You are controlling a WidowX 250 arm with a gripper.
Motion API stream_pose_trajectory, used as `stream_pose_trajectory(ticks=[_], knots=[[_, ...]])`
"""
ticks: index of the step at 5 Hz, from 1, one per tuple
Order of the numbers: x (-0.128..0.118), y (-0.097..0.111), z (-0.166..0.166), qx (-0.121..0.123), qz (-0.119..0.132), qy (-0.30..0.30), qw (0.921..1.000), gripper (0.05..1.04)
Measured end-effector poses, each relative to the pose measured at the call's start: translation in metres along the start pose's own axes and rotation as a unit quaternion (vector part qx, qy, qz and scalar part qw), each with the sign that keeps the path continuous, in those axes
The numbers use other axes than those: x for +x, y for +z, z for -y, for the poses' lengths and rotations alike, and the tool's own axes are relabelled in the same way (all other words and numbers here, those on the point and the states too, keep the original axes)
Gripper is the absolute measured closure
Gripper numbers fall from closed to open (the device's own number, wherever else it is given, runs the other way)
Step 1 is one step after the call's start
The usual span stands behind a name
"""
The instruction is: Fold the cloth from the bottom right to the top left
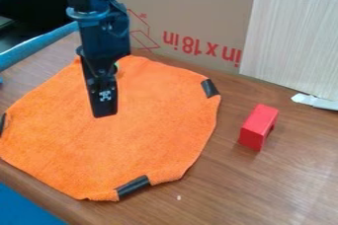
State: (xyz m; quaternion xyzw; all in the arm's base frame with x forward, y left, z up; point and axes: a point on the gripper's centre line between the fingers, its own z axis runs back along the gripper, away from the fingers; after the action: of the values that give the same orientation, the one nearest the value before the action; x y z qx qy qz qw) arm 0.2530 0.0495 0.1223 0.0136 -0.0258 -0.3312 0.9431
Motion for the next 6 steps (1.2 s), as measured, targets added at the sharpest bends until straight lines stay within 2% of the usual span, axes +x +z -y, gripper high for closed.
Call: stream_pose_trajectory(ticks=[1,2,3,4,6], knots=[[-0.001,-0.009,0.003,-0.012,-0.006,-0.007,0.9999,0.083],[-0.002,-0.035,0.022,-0.033,0.025,-0.122,0.9917,0.083],[-0.009,-0.043,0.036,-0.009,0.055,-0.118,0.9915,0.083],[-0.013,-0.047,0.053,0.005,0.068,-0.133,0.9887,0.083],[0.001,-0.062,0.072,0.028,0.066,-0.123,0.9898,0.083]])
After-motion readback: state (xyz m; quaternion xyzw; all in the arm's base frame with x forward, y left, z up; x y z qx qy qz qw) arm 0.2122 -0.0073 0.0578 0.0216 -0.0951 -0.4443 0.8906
